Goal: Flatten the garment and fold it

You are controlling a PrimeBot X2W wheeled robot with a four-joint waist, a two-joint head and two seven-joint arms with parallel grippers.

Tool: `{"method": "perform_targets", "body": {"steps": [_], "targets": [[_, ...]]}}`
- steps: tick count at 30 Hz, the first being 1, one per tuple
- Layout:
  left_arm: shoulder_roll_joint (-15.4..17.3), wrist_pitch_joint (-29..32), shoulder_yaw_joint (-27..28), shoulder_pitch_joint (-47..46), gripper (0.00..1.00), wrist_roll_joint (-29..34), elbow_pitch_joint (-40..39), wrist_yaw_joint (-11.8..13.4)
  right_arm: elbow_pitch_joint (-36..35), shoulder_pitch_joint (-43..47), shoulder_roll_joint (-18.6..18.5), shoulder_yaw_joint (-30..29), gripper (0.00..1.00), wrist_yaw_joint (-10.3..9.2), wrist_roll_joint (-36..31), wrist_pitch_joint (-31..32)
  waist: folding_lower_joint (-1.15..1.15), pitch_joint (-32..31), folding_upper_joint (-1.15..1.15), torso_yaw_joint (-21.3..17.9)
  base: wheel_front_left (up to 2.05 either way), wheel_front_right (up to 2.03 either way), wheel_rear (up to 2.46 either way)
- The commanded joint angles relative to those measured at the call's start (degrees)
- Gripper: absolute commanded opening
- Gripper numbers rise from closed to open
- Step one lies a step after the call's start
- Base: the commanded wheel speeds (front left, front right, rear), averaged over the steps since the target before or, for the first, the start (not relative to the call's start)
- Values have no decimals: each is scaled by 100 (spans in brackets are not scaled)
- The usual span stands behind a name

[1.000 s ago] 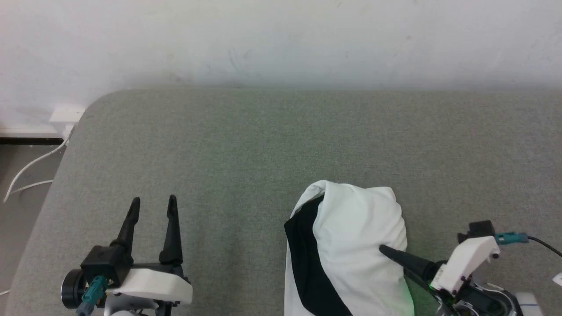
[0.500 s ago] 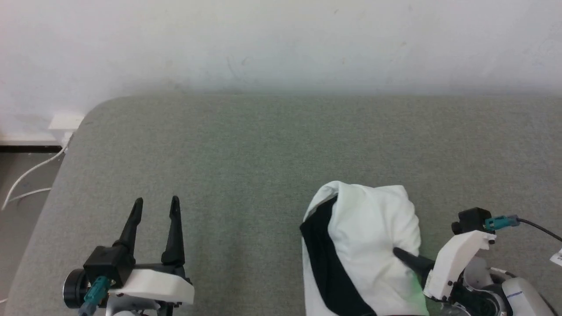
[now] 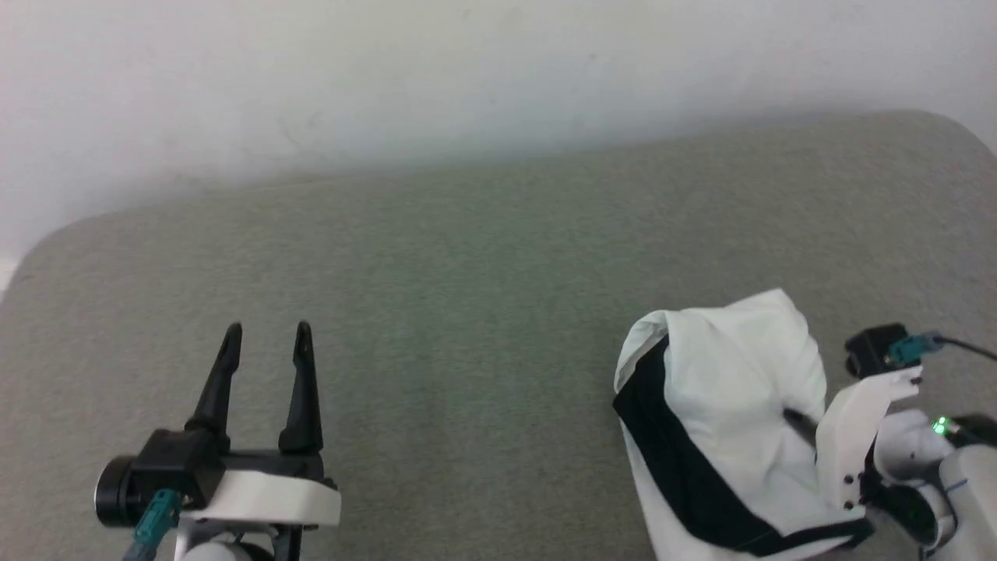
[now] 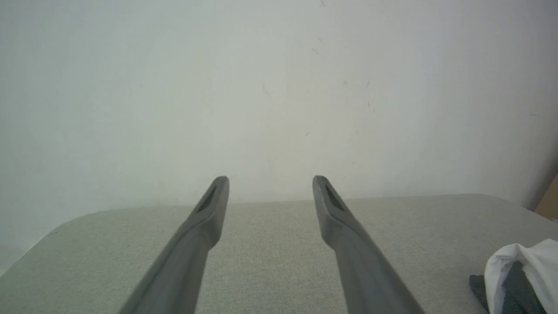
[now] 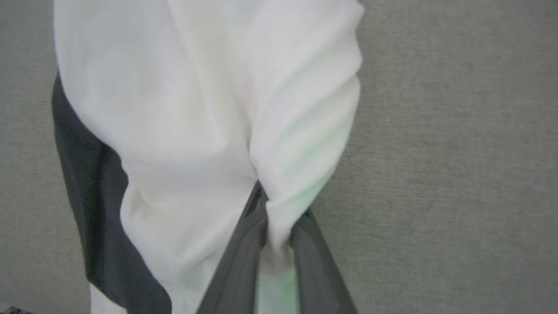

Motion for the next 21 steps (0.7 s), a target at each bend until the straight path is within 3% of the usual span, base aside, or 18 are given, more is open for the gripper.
{"method": "perform_targets", "body": {"steps": [1,10,15,19,20,21], "targets": [[27,-27,2,-80,100,40,-48,-20,-26,-137,-44,-19,0,-11,-62,3,0,447,0,-674,0,0,0],[201,-6,-114,-621,100,213,-330,-205,613,-1034,-233,-133,0,-11,-594,-486,0,1462,0,-1521,0,0,0],[289,52,-213,-939,100,303,-369,-284,1126,-1501,-422,-307,0,-11,-1075,-1278,0,1847,0,-1548,0,0,0],[327,68,-258,-1126,100,322,-348,-330,1543,-1787,-343,-573,4,-11,-1312,-1984,0,2034,0,-1432,0,0,0],[330,67,-256,-1156,100,321,-336,-327,1653,-1841,-319,-624,41,-11,-1394,-2134,0,2066,0,-1400,0,0,0],[332,65,-253,-1183,100,317,-322,-325,1780,-1886,-277,-688,88,-11,-1445,-2249,0,2090,0,-1362,0,0,0]]}}
